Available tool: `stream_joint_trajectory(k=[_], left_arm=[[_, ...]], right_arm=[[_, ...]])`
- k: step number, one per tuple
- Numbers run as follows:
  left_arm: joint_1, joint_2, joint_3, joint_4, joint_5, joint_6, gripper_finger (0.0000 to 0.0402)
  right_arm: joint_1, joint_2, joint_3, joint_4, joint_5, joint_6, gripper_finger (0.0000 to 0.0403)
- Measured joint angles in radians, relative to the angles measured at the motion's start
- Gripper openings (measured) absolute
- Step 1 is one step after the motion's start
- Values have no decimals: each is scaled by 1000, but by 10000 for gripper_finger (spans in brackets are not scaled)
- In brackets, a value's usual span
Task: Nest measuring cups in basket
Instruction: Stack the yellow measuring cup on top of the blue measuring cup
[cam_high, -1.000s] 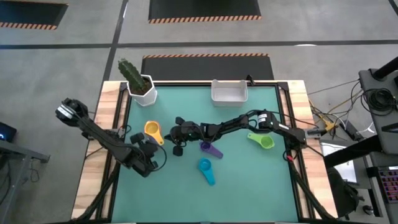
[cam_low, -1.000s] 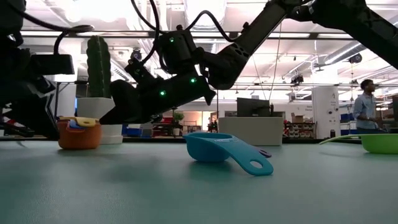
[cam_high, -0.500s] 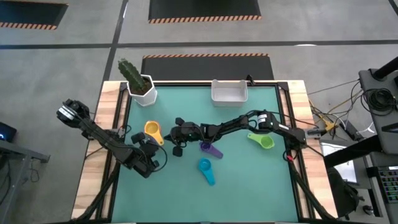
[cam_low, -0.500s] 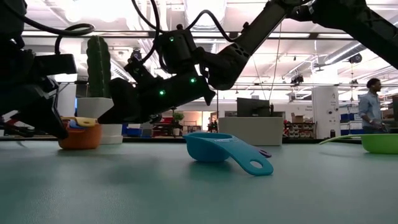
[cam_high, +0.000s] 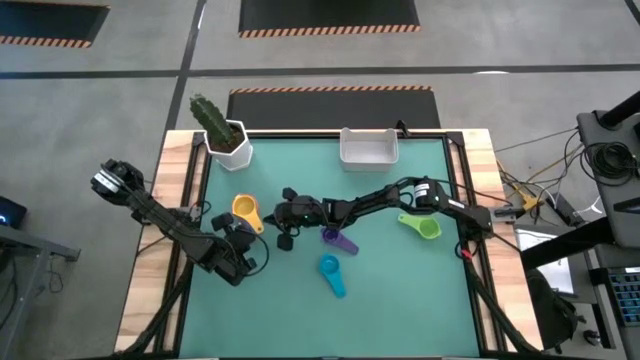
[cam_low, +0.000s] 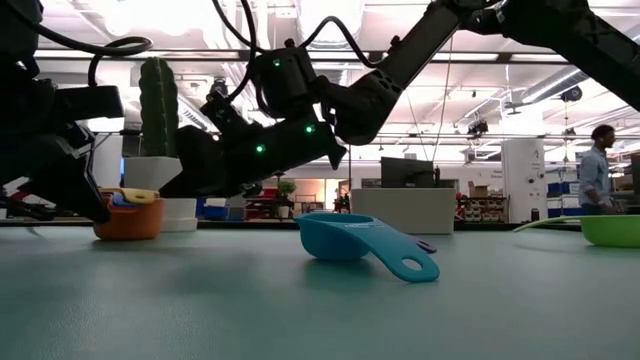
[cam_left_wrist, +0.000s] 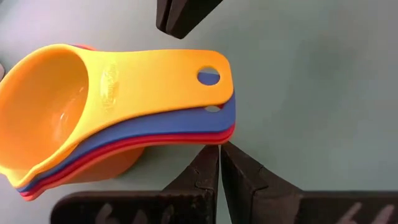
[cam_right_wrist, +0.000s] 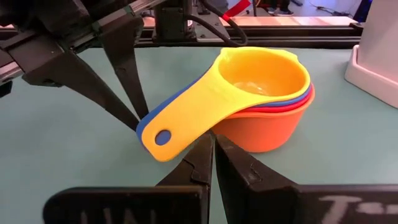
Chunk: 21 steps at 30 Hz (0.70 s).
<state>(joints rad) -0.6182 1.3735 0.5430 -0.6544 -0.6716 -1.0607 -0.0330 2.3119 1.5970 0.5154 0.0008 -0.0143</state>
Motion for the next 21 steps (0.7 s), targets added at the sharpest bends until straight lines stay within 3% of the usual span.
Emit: stream_joint_trajectory(k=[21], left_arm=[[0, -1, 0, 2, -1, 0, 0]], right_arm=[[8, 31, -1, 89, 2, 4, 9]])
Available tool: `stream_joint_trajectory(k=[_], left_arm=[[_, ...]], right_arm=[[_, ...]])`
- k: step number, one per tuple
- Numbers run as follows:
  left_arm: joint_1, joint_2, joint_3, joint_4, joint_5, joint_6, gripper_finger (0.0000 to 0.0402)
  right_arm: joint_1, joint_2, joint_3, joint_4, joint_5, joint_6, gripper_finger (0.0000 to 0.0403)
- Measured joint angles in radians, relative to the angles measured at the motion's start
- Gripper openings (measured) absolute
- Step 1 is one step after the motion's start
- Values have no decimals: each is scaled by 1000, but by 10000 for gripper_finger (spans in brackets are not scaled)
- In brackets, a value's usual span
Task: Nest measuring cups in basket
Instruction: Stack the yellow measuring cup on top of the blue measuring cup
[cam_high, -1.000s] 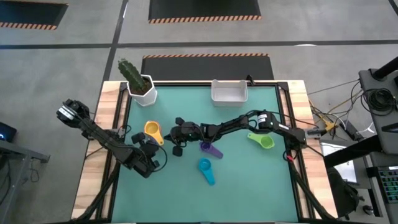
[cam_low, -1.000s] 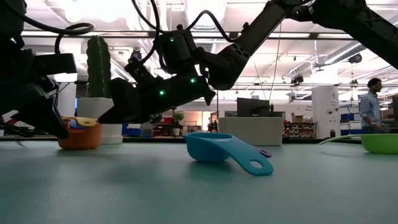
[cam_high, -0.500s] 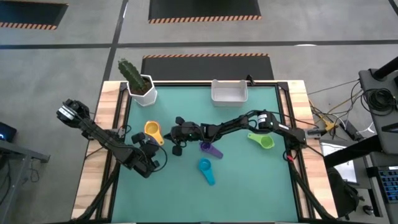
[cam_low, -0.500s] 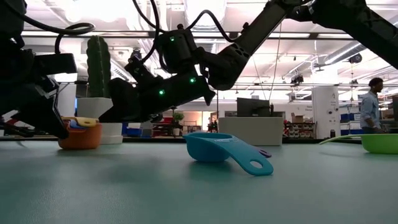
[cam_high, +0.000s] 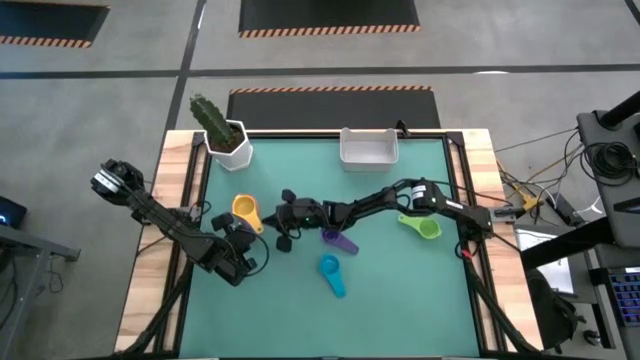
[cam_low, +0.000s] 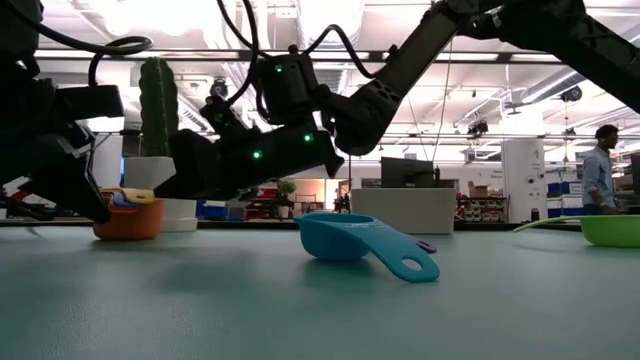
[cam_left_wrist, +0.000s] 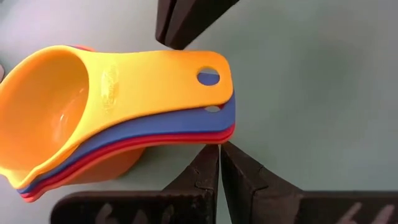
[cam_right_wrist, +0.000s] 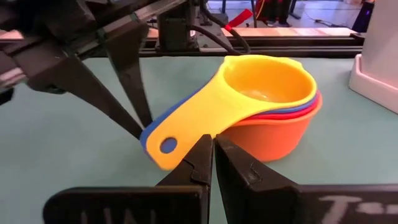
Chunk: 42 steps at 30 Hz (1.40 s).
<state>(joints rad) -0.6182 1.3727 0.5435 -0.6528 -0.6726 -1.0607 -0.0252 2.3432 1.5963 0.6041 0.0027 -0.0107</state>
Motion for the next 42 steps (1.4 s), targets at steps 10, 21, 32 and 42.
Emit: stream_joint_trajectory(k=[10, 21, 32, 42], left_arm=[[0, 0, 0, 2, 0, 0, 0], [0, 0, 0, 2, 0, 2, 0], [0, 0, 0, 6, -24, 3, 0], [1, 0, 0, 6, -26, 3, 0]], right_arm=[[14, 0, 0, 0, -1, 4, 9], [9, -16, 2, -25, 27, -9, 9], [11, 10, 2, -15, 24, 25, 9], [15, 17, 2, 2, 18, 28, 9]])
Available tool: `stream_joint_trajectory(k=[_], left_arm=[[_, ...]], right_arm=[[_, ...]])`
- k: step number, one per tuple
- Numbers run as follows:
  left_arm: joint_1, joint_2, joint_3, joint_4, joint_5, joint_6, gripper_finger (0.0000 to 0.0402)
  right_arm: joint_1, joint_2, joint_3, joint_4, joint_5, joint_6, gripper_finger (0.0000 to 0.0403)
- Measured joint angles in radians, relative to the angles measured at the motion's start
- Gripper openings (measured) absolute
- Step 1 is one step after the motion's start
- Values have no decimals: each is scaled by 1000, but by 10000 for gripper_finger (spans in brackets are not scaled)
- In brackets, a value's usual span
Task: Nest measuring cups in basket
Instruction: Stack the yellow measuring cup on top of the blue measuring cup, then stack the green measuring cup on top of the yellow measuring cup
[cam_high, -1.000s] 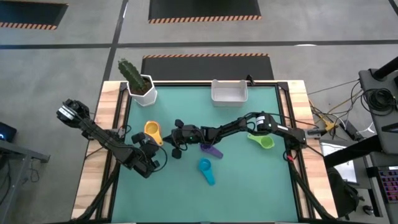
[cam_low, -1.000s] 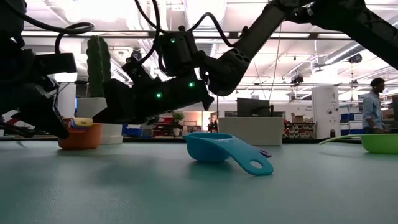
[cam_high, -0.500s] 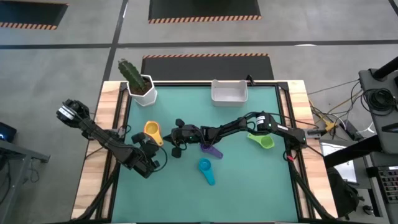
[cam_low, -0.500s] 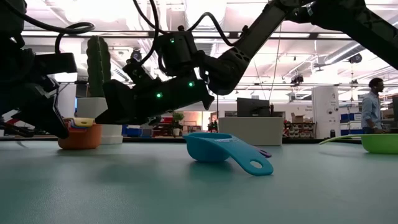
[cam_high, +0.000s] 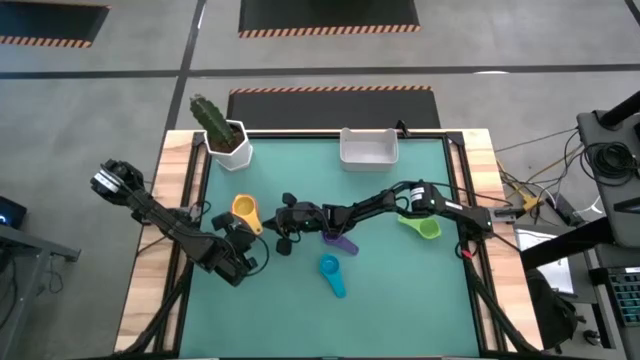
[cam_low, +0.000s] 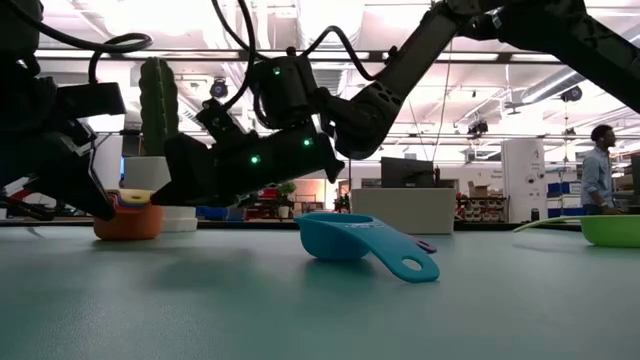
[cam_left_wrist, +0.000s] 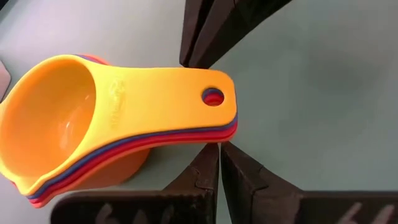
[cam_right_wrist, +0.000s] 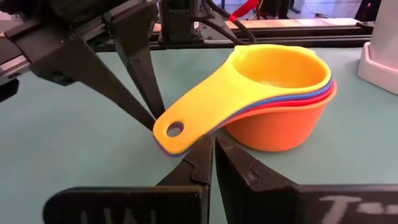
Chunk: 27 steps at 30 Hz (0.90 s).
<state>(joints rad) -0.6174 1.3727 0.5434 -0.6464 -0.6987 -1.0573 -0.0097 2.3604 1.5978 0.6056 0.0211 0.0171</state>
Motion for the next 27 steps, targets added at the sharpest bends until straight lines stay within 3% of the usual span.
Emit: stream_joint_trajectory(k=[17, 27], left_arm=[[-1, -4, 4, -7, 35, 1, 0], [-54, -30, 135, -86, 36, 120, 0]], right_arm=[[2, -32, 0, -57, 8, -46, 9], [7, -145, -1, -221, 8, -80, 9]])
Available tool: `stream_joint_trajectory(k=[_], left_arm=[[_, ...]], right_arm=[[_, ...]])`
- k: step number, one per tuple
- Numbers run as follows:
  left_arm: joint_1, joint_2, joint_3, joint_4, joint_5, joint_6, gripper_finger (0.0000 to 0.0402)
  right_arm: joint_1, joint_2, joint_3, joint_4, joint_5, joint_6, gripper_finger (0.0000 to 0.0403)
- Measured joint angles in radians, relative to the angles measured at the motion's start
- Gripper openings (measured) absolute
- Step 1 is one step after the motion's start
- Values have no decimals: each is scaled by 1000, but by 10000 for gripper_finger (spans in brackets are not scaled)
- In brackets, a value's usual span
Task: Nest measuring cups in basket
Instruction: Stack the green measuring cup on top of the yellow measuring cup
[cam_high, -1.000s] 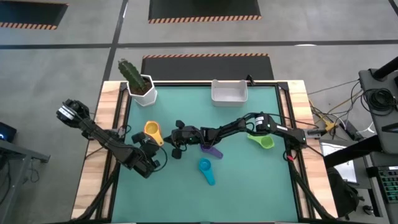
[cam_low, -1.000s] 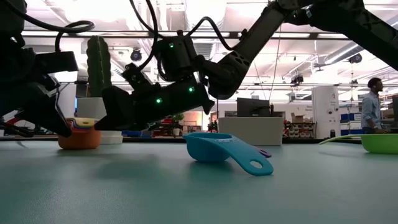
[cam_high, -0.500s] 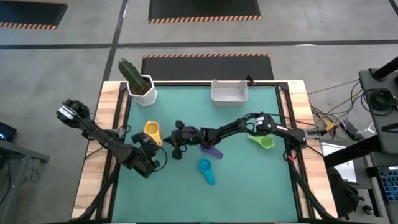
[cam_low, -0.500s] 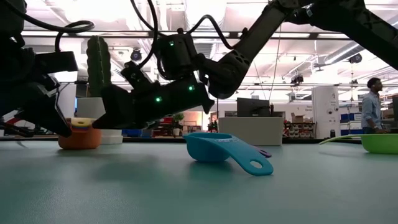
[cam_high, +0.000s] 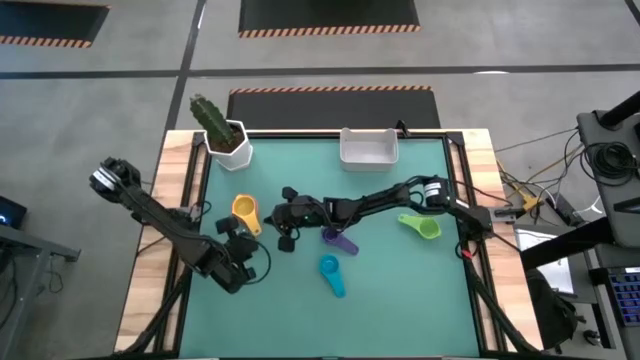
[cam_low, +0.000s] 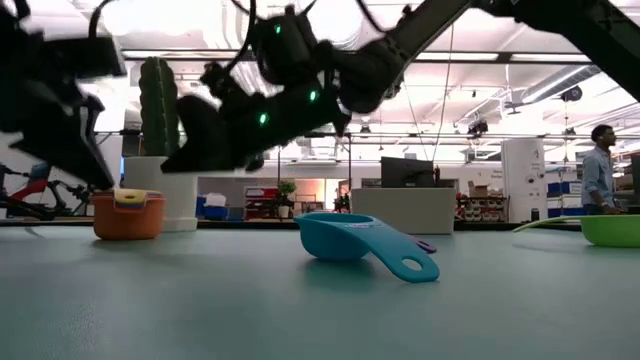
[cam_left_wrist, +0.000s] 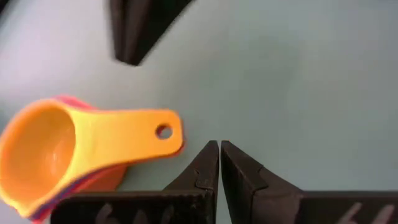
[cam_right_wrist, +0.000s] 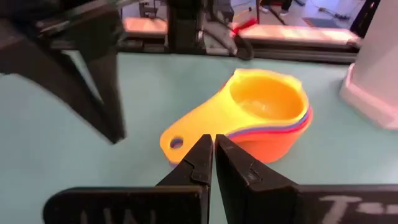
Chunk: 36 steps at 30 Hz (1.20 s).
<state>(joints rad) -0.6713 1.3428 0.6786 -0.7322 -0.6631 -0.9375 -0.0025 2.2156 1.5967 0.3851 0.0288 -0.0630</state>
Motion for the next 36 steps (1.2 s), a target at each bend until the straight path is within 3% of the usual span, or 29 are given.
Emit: stream_joint_trajectory(k=[6, 13, 17, 20, 25, 31, 36], left_arm=[[-36, -28, 149, -10, -7, 265, 0], [-50, -77, 328, 115, -8, 755, 0], [-46, -122, 355, 218, 21, 1015, 0], [-34, -179, 324, 287, 52, 1115, 0], [-1, -310, 185, 434, 52, 1154, 0], [41, -464, -15, 693, 39, 1157, 0], [45, -552, -129, 826, -58, 1158, 0]], right_arm=[[16, -116, -1, -187, -3, -27, 9], [47, -329, -1, -506, -2, -42, 9], [80, -452, -1, -678, -2, -27, 9], [112, -535, -1, -792, -3, -16, 9], [176, -623, -32, -929, -3, 56, 9], [242, -697, -143, -935, -4, 196, 9], [287, -720, -241, -936, -3, 374, 9]])
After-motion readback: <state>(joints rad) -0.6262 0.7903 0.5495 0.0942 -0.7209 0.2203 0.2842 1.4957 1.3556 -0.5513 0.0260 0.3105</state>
